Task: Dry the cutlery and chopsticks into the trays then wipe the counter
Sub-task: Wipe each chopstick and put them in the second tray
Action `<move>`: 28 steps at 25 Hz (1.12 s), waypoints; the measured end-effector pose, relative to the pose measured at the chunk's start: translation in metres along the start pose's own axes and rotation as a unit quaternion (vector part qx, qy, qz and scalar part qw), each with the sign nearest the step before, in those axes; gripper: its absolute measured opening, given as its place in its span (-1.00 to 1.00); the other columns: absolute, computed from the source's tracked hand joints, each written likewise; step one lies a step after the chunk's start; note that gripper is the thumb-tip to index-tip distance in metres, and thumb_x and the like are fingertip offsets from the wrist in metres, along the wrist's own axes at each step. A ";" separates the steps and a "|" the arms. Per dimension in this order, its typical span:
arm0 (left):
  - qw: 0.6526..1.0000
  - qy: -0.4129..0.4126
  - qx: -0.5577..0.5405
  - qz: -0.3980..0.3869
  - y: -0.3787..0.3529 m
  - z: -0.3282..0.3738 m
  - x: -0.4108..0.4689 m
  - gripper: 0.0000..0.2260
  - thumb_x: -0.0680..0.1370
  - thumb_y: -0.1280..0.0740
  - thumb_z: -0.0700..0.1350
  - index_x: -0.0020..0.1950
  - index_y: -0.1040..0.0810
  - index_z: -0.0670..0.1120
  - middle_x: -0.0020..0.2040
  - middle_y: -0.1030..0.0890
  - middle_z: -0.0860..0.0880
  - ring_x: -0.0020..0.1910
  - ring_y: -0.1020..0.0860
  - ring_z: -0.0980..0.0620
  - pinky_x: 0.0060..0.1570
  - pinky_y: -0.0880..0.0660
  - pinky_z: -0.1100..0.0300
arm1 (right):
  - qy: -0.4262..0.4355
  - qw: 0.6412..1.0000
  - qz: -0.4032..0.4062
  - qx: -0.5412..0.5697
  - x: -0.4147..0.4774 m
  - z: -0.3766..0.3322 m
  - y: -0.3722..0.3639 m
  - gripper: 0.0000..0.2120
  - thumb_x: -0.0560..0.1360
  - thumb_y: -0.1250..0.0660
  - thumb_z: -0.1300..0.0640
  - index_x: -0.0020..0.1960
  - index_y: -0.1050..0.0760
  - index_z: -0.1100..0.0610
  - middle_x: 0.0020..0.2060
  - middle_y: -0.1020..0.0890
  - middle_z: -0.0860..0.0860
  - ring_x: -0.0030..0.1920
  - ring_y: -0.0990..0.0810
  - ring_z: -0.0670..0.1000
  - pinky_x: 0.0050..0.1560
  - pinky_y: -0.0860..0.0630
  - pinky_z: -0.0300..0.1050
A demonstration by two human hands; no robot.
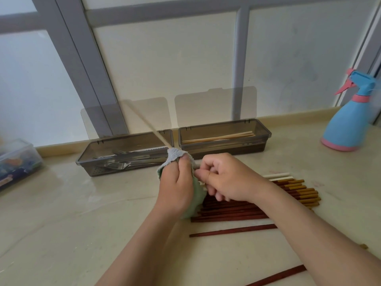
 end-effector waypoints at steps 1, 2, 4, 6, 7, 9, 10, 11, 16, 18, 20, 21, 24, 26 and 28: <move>1.000 -0.006 -0.002 -0.011 0.001 0.000 0.001 -0.57 0.69 -0.10 -0.21 -0.39 -0.29 -0.05 -0.52 -0.35 0.14 -0.46 -0.32 0.19 -0.40 -0.30 0.28 | -0.005 1.000 0.024 0.008 0.001 0.001 0.006 -0.76 0.64 -0.29 0.04 -0.15 -0.50 0.13 -0.45 -0.60 0.01 -0.51 -0.52 -0.06 -0.50 -0.40 -0.25; 0.999 -0.008 -0.003 -0.036 0.000 0.000 0.001 -0.58 0.69 -0.12 -0.22 -0.39 -0.31 -0.05 -0.51 -0.37 0.14 -0.45 -0.35 0.19 -0.39 -0.33 0.29 | -0.009 0.998 0.049 0.045 0.003 0.003 0.012 -0.77 0.64 -0.30 0.04 -0.15 -0.52 0.13 -0.43 -0.61 0.01 -0.49 -0.53 -0.04 -0.49 -0.39 -0.23; 0.991 -0.007 0.016 -0.135 -0.011 0.001 -0.007 -0.58 0.69 -0.13 -0.20 -0.38 -0.41 -0.07 -0.49 -0.47 0.14 -0.43 -0.45 0.21 -0.36 -0.40 0.32 | -0.032 0.980 0.075 0.180 0.005 0.010 0.017 -0.82 0.63 -0.31 0.10 -0.08 -0.57 0.17 -0.32 -0.60 0.05 -0.43 -0.50 -0.04 -0.52 -0.29 -0.20; 0.974 -0.018 0.052 -0.220 -0.023 0.002 -0.017 -0.57 0.69 -0.14 -0.15 -0.40 -0.38 -0.02 -0.50 -0.43 0.16 -0.47 -0.40 0.20 -0.38 -0.36 0.27 | -0.060 0.964 0.065 0.251 0.006 0.015 0.013 -0.85 0.62 -0.33 0.14 -0.05 -0.61 0.19 -0.23 -0.58 0.07 -0.36 -0.47 -0.06 -0.53 -0.23 -0.20; 0.968 -0.028 0.068 -0.239 -0.025 0.002 -0.019 -0.57 0.69 -0.14 -0.12 -0.40 -0.32 0.01 -0.51 -0.36 0.16 -0.48 -0.32 0.19 -0.40 -0.30 0.25 | -0.073 0.961 0.064 0.261 0.007 0.017 0.011 -0.85 0.61 -0.33 0.16 -0.08 -0.61 0.19 -0.23 -0.58 0.08 -0.35 -0.47 -0.06 -0.52 -0.22 -0.20; 0.962 -0.041 0.084 -0.258 -0.027 0.002 -0.018 -0.57 0.68 -0.14 -0.09 -0.40 -0.25 0.01 -0.51 -0.28 0.15 -0.47 -0.24 0.16 -0.40 -0.23 0.21 | -0.109 0.944 0.098 0.295 0.010 0.024 0.014 -0.85 0.62 -0.32 0.18 -0.08 -0.59 0.19 -0.25 -0.61 0.08 -0.36 -0.52 -0.06 -0.50 -0.25 -0.17; 0.959 -0.047 0.092 -0.265 -0.028 0.002 -0.019 -0.57 0.67 -0.16 -0.08 -0.41 -0.24 -0.01 -0.51 -0.27 0.13 -0.48 -0.24 0.15 -0.41 -0.22 0.19 | -0.131 0.928 0.126 0.325 0.011 0.028 0.018 -0.86 0.63 -0.29 0.17 -0.04 -0.57 0.19 -0.27 -0.63 0.08 -0.38 -0.55 -0.05 -0.49 -0.28 -0.16; 0.956 -0.051 0.098 -0.271 -0.030 0.002 -0.020 -0.58 0.65 -0.17 -0.06 -0.42 -0.23 -0.03 -0.51 -0.26 0.12 -0.49 -0.23 0.13 -0.42 -0.22 0.17 | -0.147 0.909 0.156 0.356 0.012 0.032 0.023 -0.86 0.65 -0.26 0.16 -0.01 -0.55 0.19 -0.29 -0.64 0.08 -0.40 -0.56 -0.03 -0.49 -0.32 -0.15; 0.967 -0.048 0.060 -0.241 -0.024 0.003 -0.018 -0.62 0.55 -0.18 -0.06 -0.43 -0.23 -0.16 -0.49 -0.25 -0.01 -0.49 -0.23 0.04 -0.46 -0.19 0.06 | -0.096 0.945 0.311 -0.018 0.008 0.036 0.071 -0.79 0.69 -0.15 0.12 0.07 -0.56 0.03 -0.21 -0.55 -0.02 -0.27 -0.54 0.01 -0.27 -0.44 -0.11; 0.977 -0.042 0.046 -0.203 -0.016 0.001 -0.012 -0.59 0.57 -0.17 -0.06 -0.43 -0.21 -0.20 -0.48 -0.25 -0.04 -0.49 -0.25 0.05 -0.46 -0.19 0.14 | -0.092 0.900 0.320 -0.280 0.010 0.034 0.081 -0.74 0.66 -0.14 0.18 0.14 -0.55 -0.09 -0.09 -0.54 -0.02 -0.07 -0.53 0.09 -0.02 -0.36 -0.01; 0.982 -0.038 0.043 -0.182 -0.012 -0.001 -0.010 -0.59 0.58 -0.17 -0.05 -0.43 -0.19 -0.17 -0.47 -0.23 -0.04 -0.47 -0.25 0.04 -0.44 -0.19 0.12 | -0.108 0.860 0.307 -0.393 0.014 0.036 0.084 -0.61 0.57 -0.18 0.28 0.20 -0.54 -0.14 -0.02 -0.52 0.02 0.06 -0.50 0.13 0.18 -0.27 0.11; 0.982 -0.038 0.045 -0.177 -0.011 -0.001 -0.010 -0.59 0.58 -0.16 -0.05 -0.42 -0.18 -0.16 -0.47 -0.23 -0.04 -0.46 -0.24 0.02 -0.44 -0.19 0.08 | -0.112 0.847 0.294 -0.429 0.018 0.038 0.084 -0.58 0.54 -0.19 0.30 0.22 -0.54 -0.14 0.01 -0.53 0.03 0.11 -0.49 0.14 0.29 -0.23 0.16; 0.983 -0.033 0.057 -0.172 -0.012 -0.003 -0.009 -0.59 0.58 -0.16 -0.04 -0.42 -0.18 -0.15 -0.48 -0.23 -0.03 -0.46 -0.23 0.00 -0.45 -0.20 0.02 | -0.104 0.815 0.260 -0.507 0.029 0.042 0.080 -0.54 0.51 -0.21 0.30 0.22 -0.53 -0.18 0.05 -0.53 0.03 0.18 -0.47 0.14 0.47 -0.04 0.34; 0.982 -0.030 0.061 -0.175 -0.012 -0.004 -0.008 -0.59 0.58 -0.16 -0.04 -0.43 -0.18 -0.14 -0.48 -0.23 -0.02 -0.46 -0.23 0.00 -0.45 -0.22 -0.02 | -0.094 0.812 0.259 -0.514 0.035 0.043 0.079 -0.53 0.52 -0.20 0.30 0.22 -0.53 -0.20 0.06 -0.53 0.02 0.20 -0.47 0.15 0.49 0.06 0.40; 0.982 -0.032 0.059 -0.177 -0.012 -0.002 -0.008 -0.59 0.58 -0.16 -0.05 -0.43 -0.18 -0.13 -0.48 -0.23 -0.03 -0.46 -0.23 0.00 -0.45 -0.23 -0.02 | -0.082 0.814 0.261 -0.512 0.038 0.046 0.077 -0.52 0.53 -0.22 0.31 0.23 -0.55 -0.20 0.06 -0.51 0.01 0.21 -0.46 0.15 0.49 0.09 0.43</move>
Point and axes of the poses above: each hand's wrist, its own x-axis towards the middle knuckle, its own y-axis out of the back of the hand, z = x × y, the point moved 5 cm from there along x, towards the middle knuckle
